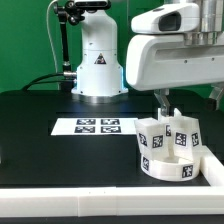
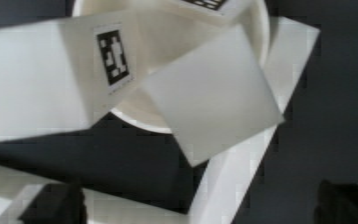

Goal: Assemble stool

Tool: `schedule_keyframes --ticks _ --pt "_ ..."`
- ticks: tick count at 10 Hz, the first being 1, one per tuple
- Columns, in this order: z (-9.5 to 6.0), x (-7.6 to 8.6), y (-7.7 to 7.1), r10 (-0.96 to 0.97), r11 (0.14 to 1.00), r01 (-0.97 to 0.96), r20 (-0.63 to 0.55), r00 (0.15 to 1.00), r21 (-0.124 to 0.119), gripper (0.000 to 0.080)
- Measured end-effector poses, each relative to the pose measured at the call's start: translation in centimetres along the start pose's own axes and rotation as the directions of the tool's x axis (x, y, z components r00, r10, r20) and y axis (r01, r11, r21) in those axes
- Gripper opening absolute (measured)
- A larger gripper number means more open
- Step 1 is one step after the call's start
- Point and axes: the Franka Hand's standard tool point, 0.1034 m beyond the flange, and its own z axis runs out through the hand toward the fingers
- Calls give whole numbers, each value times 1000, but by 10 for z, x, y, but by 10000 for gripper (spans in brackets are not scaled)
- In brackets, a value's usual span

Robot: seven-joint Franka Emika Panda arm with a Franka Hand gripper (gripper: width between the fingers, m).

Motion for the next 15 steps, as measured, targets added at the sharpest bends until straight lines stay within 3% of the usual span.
schedule_keyframes --ticks 5,9,10,11,12,15 --pt "14 -5 -18 -94 995 94 -13 995 -26 648" --pt "25 -11 -16 -92 995 92 1 996 -28 648" --pt "27 -12 -15 -92 995 92 5 996 -28 548" --pt "27 -12 -14 -90 996 90 5 996 -28 548" --pt "27 -12 -14 -89 996 89 5 996 -28 364" --pt "27 -12 -13 -54 998 54 4 999 -28 337"
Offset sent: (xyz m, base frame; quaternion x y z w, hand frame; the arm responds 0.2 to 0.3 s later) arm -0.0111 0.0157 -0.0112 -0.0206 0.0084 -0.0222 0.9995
